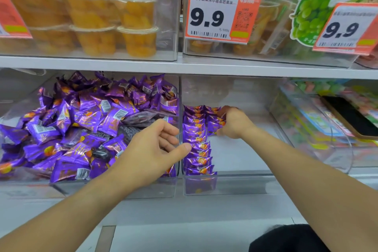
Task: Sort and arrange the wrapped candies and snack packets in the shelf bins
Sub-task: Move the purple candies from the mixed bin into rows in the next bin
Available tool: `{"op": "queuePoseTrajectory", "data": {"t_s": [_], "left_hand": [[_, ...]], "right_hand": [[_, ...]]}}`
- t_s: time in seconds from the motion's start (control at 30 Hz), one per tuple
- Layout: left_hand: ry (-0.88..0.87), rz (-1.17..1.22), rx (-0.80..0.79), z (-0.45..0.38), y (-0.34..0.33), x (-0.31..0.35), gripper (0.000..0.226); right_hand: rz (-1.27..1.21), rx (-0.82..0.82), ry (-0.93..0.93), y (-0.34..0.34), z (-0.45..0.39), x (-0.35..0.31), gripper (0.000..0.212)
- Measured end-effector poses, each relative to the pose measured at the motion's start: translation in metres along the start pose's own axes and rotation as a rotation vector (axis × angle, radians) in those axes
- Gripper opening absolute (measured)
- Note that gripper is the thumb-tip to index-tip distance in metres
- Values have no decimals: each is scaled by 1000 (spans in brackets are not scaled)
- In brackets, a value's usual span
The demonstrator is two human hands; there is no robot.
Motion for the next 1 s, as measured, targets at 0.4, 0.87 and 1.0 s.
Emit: {"op": "queuePoseTrajectory", "data": {"t_s": [0.4, 0.87, 1.0], "left_hand": [[-12, -29, 11, -3, 0, -2, 32], [-1, -12, 13, -1, 1, 0, 32], [-2, -21, 13, -1, 1, 0, 32]], "right_hand": [[-26, 22, -144, -1, -2, 5, 72], [-65, 85, -112, 3, 4, 2, 65], [-72, 86, -114, 2, 3, 5, 64]]}}
Point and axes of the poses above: each hand's wrist, its own z-axis away from the middle knuckle, its own y-axis out of the back of the hand, x = y × z, the point moved 3 cm from there along -z, towards the middle knuckle, and after that the axes turned 1 degree about -y, right-handed, at the moved point
